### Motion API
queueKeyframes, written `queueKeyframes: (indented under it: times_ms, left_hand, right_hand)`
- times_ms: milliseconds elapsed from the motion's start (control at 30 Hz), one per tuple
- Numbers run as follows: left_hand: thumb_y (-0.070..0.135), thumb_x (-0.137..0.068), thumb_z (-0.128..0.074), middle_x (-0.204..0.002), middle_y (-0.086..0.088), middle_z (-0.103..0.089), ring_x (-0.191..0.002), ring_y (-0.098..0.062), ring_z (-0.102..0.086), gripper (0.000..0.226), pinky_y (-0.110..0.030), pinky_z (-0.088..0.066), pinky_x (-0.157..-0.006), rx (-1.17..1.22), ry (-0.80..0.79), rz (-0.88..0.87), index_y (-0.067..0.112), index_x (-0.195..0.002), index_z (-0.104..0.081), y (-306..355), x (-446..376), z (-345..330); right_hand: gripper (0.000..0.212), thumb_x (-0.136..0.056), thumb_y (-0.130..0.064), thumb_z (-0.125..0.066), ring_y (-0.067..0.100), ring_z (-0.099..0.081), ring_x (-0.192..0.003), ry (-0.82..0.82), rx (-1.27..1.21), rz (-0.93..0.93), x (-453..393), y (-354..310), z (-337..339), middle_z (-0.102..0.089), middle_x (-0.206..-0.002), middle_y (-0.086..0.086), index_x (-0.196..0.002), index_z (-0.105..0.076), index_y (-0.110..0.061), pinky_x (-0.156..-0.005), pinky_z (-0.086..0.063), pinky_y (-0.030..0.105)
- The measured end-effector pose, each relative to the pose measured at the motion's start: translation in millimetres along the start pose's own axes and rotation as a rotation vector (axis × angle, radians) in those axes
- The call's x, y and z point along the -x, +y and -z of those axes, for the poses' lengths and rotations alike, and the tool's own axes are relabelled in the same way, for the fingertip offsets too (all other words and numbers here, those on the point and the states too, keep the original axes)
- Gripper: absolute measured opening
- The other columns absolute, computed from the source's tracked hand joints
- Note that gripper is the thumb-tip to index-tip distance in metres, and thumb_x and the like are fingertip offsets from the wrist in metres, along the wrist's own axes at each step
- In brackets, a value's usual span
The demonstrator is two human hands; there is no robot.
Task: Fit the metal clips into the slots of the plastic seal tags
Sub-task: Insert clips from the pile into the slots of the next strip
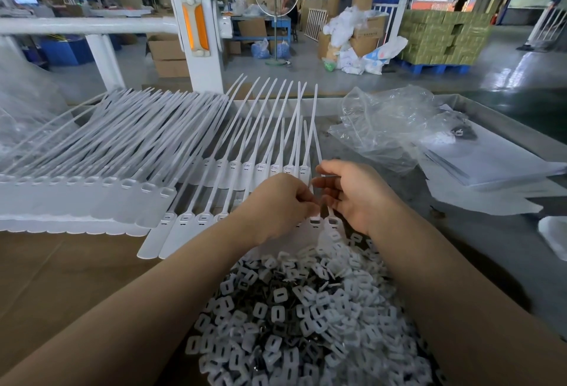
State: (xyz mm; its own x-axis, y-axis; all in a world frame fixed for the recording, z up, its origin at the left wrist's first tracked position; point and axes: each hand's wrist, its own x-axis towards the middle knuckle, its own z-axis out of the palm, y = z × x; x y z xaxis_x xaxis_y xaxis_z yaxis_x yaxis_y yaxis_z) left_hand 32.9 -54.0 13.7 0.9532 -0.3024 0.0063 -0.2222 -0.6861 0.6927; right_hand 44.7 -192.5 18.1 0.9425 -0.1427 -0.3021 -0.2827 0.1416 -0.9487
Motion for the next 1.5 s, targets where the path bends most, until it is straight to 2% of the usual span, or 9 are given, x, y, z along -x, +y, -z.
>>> queueKeyframes:
  times_ms: [333, 433, 533, 700, 867, 967, 1100, 1300, 1500]
  left_hand:
    - [0.025, -0.084, -0.074, -0.064, 0.003, -0.065, -0.053, -0.007, -0.051, 0.01, -0.021, -0.04, -0.054, 0.032, -0.023, 0.053, 0.016, -0.08, -0.077, 4, 2, 4]
    - [0.032, -0.079, -0.077, -0.061, 0.01, -0.061, -0.062, -0.009, -0.053, 0.009, -0.03, -0.046, -0.074, -0.003, -0.022, 0.094, 0.023, -0.078, -0.076, 5, 1, 2]
    - [0.036, -0.072, -0.082, -0.084, 0.004, -0.067, -0.102, -0.024, -0.059, 0.016, -0.05, -0.033, -0.11, -0.026, -0.007, 0.169, 0.026, -0.073, -0.069, 4, 0, 0]
    - [0.035, -0.066, -0.084, -0.098, -0.002, -0.065, -0.116, -0.03, -0.053, 0.023, -0.058, -0.034, -0.11, 0.037, -0.029, 0.237, 0.026, -0.071, -0.063, 5, 0, 1]
    - [0.035, -0.067, -0.085, -0.086, 0.003, -0.064, -0.11, -0.032, -0.055, 0.023, -0.058, -0.037, -0.108, 0.065, -0.039, 0.181, 0.026, -0.071, -0.065, 1, 2, 3]
    - [0.029, -0.073, -0.085, -0.078, 0.007, -0.06, -0.092, -0.023, -0.061, 0.016, -0.038, -0.05, -0.092, 0.026, -0.028, -0.015, 0.028, -0.075, -0.069, -1, 5, 6]
    - [0.013, -0.081, -0.078, -0.091, 0.023, -0.064, -0.085, 0.003, -0.058, 0.018, -0.009, -0.042, -0.076, 0.045, -0.133, -0.341, 0.031, -0.082, -0.076, 1, 12, 6]
    - [0.014, -0.081, -0.079, -0.105, 0.017, -0.068, -0.094, 0.006, -0.062, 0.016, -0.007, -0.043, -0.083, 0.017, -0.216, -0.45, 0.025, -0.094, -0.08, 4, 15, 3]
    - [0.01, -0.085, -0.074, -0.089, 0.023, -0.067, -0.087, 0.01, -0.061, 0.014, -0.005, -0.043, -0.08, 0.02, -0.119, -0.393, 0.022, -0.09, -0.08, 1, 14, 0]
  right_hand:
    - [0.015, -0.096, -0.021, -0.059, 0.017, -0.056, -0.08, 0.006, 0.01, -0.003, 0, -1, 0, -0.066, -0.083, 0.006, -0.103, -0.064, -0.008, -0.062, -0.047, 0.025]
    - [0.018, -0.096, -0.021, -0.059, 0.017, -0.058, -0.081, 0.011, 0.02, 0.0, 0, 0, 0, -0.067, -0.083, 0.006, -0.106, -0.065, -0.008, -0.063, -0.049, 0.025]
    - [0.018, -0.096, -0.021, -0.059, 0.017, -0.059, -0.081, 0.015, 0.019, 0.002, -1, 1, 0, -0.068, -0.083, 0.005, -0.108, -0.065, -0.008, -0.064, -0.049, 0.025]
    - [0.018, -0.096, -0.021, -0.059, 0.017, -0.058, -0.082, 0.015, 0.03, -0.001, -2, 1, -1, -0.068, -0.085, 0.005, -0.107, -0.065, -0.008, -0.062, -0.048, 0.025]
    - [0.017, -0.096, -0.021, -0.059, 0.016, -0.058, -0.081, 0.012, 0.032, 0.001, -2, 2, 0, -0.068, -0.086, 0.005, -0.106, -0.064, -0.008, -0.062, -0.048, 0.024]
    - [0.016, -0.096, -0.02, -0.058, 0.017, -0.058, -0.081, -0.005, 0.024, 0.003, -3, 1, 1, -0.067, -0.083, 0.006, -0.104, -0.064, -0.008, -0.065, -0.05, 0.025]
    - [0.015, -0.095, -0.02, -0.059, 0.023, -0.056, -0.083, -0.013, 0.019, -0.009, -3, 1, 1, -0.066, -0.083, 0.007, -0.096, -0.065, -0.007, -0.08, -0.053, 0.037]
    - [0.015, -0.091, -0.019, -0.062, 0.022, -0.056, -0.078, 0.004, 0.034, -0.017, -3, 0, 2, -0.067, -0.075, 0.004, -0.087, -0.068, -0.007, -0.074, -0.051, 0.035]
    - [0.013, -0.094, -0.018, -0.058, 0.023, -0.055, -0.082, -0.009, 0.016, -0.009, -1, 0, 2, -0.065, -0.078, 0.006, -0.092, -0.065, -0.006, -0.074, -0.049, 0.034]
